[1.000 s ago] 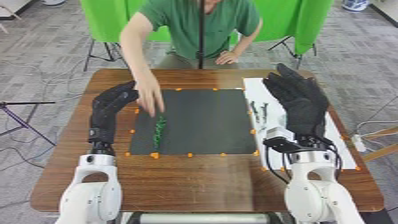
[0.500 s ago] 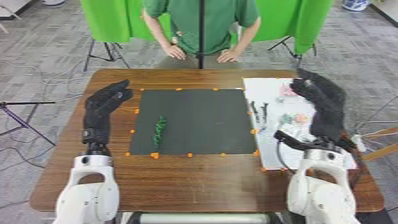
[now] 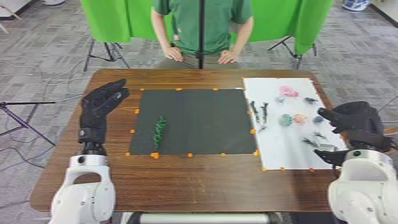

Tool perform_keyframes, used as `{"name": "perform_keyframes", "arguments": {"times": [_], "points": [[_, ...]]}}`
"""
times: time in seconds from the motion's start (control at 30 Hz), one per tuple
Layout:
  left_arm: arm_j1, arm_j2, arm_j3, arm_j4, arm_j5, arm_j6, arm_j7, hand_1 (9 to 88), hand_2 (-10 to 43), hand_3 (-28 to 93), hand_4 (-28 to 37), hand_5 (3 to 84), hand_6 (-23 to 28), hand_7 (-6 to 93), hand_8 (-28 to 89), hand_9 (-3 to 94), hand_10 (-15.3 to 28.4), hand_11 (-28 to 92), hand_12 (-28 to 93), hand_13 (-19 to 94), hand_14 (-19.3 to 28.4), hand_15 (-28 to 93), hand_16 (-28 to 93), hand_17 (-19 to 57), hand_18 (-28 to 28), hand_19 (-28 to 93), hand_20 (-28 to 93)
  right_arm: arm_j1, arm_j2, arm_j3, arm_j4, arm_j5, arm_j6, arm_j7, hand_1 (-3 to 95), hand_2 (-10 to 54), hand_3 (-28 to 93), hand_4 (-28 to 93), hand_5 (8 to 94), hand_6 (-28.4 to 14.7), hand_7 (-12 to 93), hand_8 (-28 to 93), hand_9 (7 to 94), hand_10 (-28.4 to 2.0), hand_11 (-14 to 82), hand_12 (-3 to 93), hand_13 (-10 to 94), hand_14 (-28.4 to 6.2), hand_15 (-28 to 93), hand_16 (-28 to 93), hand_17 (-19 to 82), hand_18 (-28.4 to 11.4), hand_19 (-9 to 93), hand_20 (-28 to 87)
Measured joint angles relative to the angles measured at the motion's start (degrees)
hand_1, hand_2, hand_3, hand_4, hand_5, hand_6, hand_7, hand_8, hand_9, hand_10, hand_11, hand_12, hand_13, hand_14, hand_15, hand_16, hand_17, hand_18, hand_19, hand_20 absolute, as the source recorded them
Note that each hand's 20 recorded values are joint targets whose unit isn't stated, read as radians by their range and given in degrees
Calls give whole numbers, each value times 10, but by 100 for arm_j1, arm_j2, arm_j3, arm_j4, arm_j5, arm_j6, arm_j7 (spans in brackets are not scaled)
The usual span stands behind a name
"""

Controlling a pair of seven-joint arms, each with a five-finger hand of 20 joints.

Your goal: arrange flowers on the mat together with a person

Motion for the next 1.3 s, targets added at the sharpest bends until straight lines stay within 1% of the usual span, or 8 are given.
{"name": "perform_keyframes", "arguments": {"times": [0.07, 0.2, 0.33, 0.6, 1.0, 1.17, 1.27, 1.3], "points": [[0, 6, -3, -10, 5, -1, -4, 327, -61, 624, -148, 507, 43, 171, -55, 491, 131, 245, 169, 381, 177, 320, 34, 33, 146, 198, 244, -34, 57, 29, 108, -395, -233, -2, 369, -95, 671, -283, 712, 16, 255, -74, 763, -108, 278, 278, 728, -94, 398, 333, 299, -205, 654, 542], [-2, 12, -4, -18, 15, -6, -6, 328, -61, 623, -148, 507, 43, 170, -56, 491, 131, 244, 168, 381, 176, 320, 34, 33, 147, 199, 245, -123, 183, 82, 289, -1437, -454, -57, 372, -95, 684, -283, 702, 15, 258, -75, 753, -107, 278, 278, 718, -93, 401, 340, 293, -201, 648, 540], [4, 15, -5, -37, 21, -6, -12, 328, -61, 623, -148, 507, 44, 169, -56, 491, 131, 246, 169, 381, 176, 322, 34, 33, 146, 199, 245, -259, 337, 148, 333, -2344, -609, -50, 387, -95, 684, -283, 723, 19, 249, -82, 768, -108, 276, 273, 730, -92, 413, 341, 300, -204, 657, 544], [17, 25, -8, -55, 21, -6, -29, 328, -60, 622, -148, 507, 42, 169, -56, 491, 131, 246, 169, 380, 177, 322, 35, 33, 146, 201, 246, -419, 533, 203, 399, -1791, -1067, -26, 391, -95, 675, -283, 758, 24, 229, -79, 816, -101, 261, 266, 781, -79, 395, 350, 327, -213, 682, 553], [17, 31, -10, -57, 21, -16, -54, 326, -58, 623, -150, 506, 42, 167, -55, 492, 131, 244, 168, 380, 177, 322, 35, 32, 147, 202, 246, -421, 535, -13, 580, -1757, -1510, 62, 375, -95, 675, -283, 747, 20, 213, -75, 807, -109, 246, 264, 784, -73, 376, 372, 329, -213, 686, 553], [15, 32, -9, -57, 20, -26, -59, 326, -57, 622, -150, 506, 43, 166, -55, 492, 131, 246, 170, 380, 177, 321, 35, 31, 147, 203, 246, -417, 535, -131, 721, -1821, -1530, 133, 382, -95, 681, -283, 739, 17, 209, -73, 802, -111, 243, 263, 782, -72, 374, 373, 329, -212, 684, 553], [15, 35, -8, -57, 19, -27, -62, 327, -56, 621, -150, 506, 43, 166, -55, 492, 131, 246, 170, 380, 177, 321, 35, 31, 147, 203, 246, -417, 534, -179, 813, -1873, -1483, 183, 400, -95, 690, -283, 744, 20, 215, -72, 813, -106, 249, 263, 790, -68, 378, 373, 337, -212, 691, 553], [15, 35, -8, -57, 19, -27, -62, 327, -56, 621, -150, 506, 43, 167, -55, 492, 132, 245, 169, 381, 177, 321, 35, 31, 147, 203, 246, -417, 532, -193, 838, -1892, -1458, 201, 415, -95, 680, -283, 746, 21, 216, -46, 818, -105, 251, 262, 795, -68, 380, 373, 339, -213, 695, 553]]}}
